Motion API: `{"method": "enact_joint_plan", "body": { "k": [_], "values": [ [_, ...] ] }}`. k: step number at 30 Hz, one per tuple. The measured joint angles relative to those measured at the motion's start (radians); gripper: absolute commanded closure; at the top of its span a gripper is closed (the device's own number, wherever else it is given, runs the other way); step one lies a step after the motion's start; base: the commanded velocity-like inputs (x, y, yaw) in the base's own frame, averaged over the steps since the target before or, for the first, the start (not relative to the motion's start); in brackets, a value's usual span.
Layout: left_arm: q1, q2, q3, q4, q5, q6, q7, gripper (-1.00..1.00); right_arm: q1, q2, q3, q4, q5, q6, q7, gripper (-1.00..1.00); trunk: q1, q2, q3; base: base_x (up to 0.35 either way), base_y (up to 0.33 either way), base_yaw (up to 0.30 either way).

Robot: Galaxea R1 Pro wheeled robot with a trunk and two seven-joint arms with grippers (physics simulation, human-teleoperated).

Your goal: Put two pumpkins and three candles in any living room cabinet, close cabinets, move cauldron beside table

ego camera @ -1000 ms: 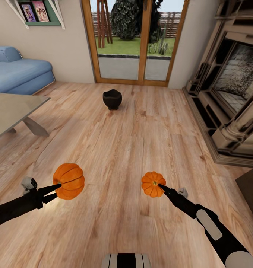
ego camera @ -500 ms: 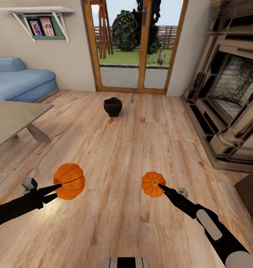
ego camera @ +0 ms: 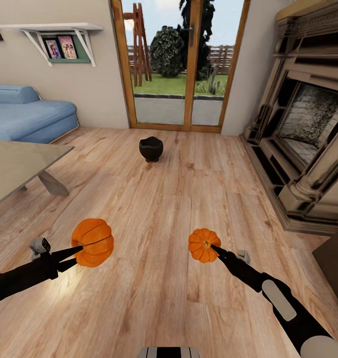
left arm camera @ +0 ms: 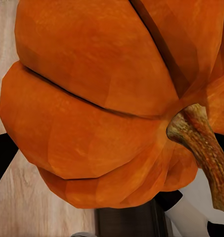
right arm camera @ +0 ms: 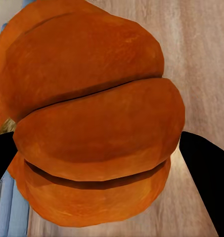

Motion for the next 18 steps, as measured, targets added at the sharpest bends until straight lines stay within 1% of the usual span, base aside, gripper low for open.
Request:
{"method": "enact_joint_plan", "body": {
  "k": [18],
  "values": [
    [0.0,0.001,0.001,0.0,0.0,0.0,0.0,1.0,0.0,0.006,0.001,0.002,0.001,0.001,0.011,1.0,-0.008,0.004,0.04,0.0,0.0,0.0]
  ]
}}
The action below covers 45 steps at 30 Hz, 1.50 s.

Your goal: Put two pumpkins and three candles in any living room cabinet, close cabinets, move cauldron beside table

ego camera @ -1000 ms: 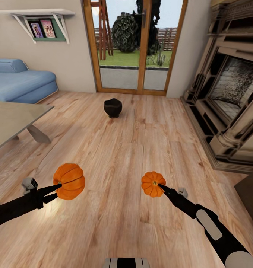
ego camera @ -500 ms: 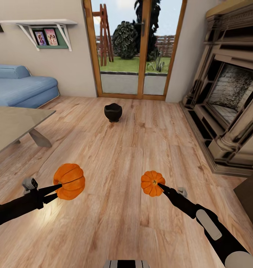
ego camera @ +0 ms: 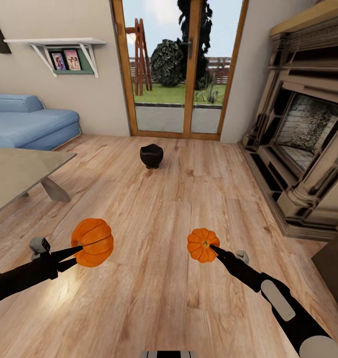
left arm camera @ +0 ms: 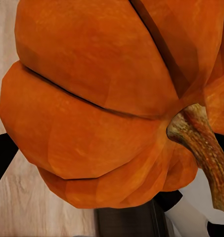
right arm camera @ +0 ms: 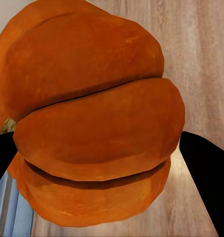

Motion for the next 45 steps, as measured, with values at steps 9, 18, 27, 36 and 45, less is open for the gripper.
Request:
{"method": "enact_joint_plan", "body": {
  "k": [9,18,27,36,45],
  "values": [
    [0.0,0.0,0.0,0.0,0.0,0.0,0.0,1.0,0.0,0.001,0.001,0.0,0.0,0.0,0.0,1.0,-0.004,0.002,0.02,0.0,0.0,0.0],
    [0.0,0.0,-0.001,0.0,0.0,0.0,0.0,1.0,0.0,0.0,0.001,0.0,0.0,0.0,0.0,1.0,-0.008,0.004,0.04,0.0,0.0,0.0],
    [0.0,0.0,-0.002,0.0,0.0,0.0,0.0,1.0,0.0,0.001,0.002,0.0,0.002,-0.001,0.0,1.0,-0.01,0.005,0.045,0.0,0.0,0.0],
    [0.0,0.0,0.002,0.0,0.001,0.0,0.0,1.0,0.001,0.001,0.001,0.0,-0.001,0.0,0.0,1.0,-0.011,0.006,0.037,0.0,0.0,0.0],
    [0.0,0.001,0.003,0.0,0.0,0.0,0.0,1.0,-0.001,0.001,0.002,0.0,0.0,0.0,0.0,1.0,-0.043,0.063,0.051,0.0,0.0,0.0]
  ]
}}
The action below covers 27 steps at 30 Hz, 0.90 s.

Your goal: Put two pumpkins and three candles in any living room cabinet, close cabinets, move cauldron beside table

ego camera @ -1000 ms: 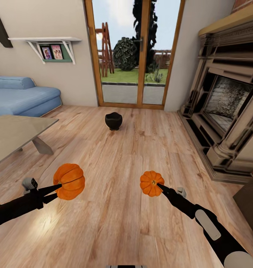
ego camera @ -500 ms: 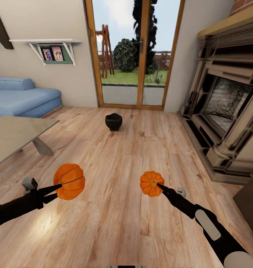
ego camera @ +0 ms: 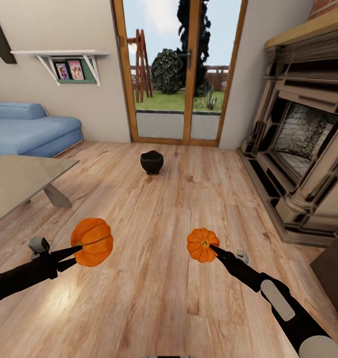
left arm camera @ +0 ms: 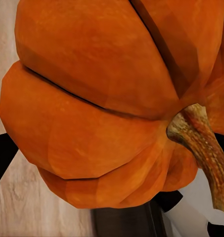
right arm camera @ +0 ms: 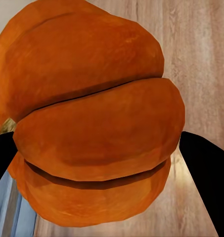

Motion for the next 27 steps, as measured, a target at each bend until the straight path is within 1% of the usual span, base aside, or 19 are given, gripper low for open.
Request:
{"method": "enact_joint_plan", "body": {
  "k": [11,17,27],
  "values": [
    [0.0,0.0,-0.002,0.0,0.0,0.0,0.0,1.0,0.001,0.0,0.0,0.0,0.0,0.0,0.0,1.0,-0.042,0.077,0.016,0.0,0.0,0.0],
    [0.0,-0.001,-0.003,0.0,0.0,0.0,0.0,1.0,0.001,-0.005,-0.002,-0.001,0.0,-0.001,0.002,1.0,-0.065,0.119,0.026,0.0,0.0,0.017],
    [0.0,-0.002,-0.005,0.0,0.001,0.0,0.0,1.0,0.0,-0.002,-0.003,-0.002,-0.001,-0.002,0.01,1.0,-0.104,0.189,0.055,0.0,0.0,0.004]
  ]
}}
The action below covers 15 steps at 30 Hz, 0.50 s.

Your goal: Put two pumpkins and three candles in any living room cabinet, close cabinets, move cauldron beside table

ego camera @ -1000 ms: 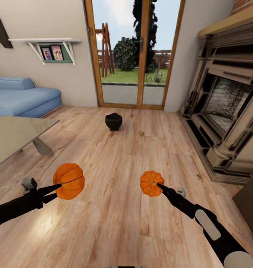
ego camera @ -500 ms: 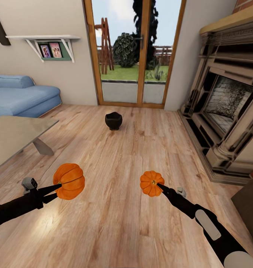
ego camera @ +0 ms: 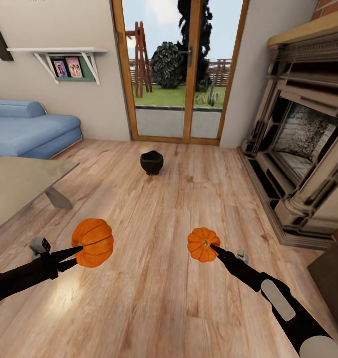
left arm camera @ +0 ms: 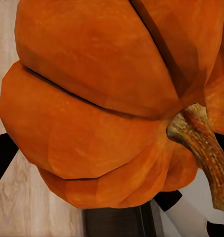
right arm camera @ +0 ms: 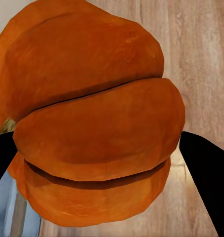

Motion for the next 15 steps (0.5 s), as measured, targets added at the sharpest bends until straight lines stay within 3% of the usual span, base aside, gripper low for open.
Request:
{"method": "enact_joint_plan", "body": {
  "k": [15],
  "values": [
    [0.0,0.0,-0.001,0.0,0.001,0.0,0.0,1.0,0.0,0.0,0.0,0.001,0.001,-0.005,0.011,1.0,-0.058,0.105,0.068,0.0,0.0,0.0]
  ]
}}
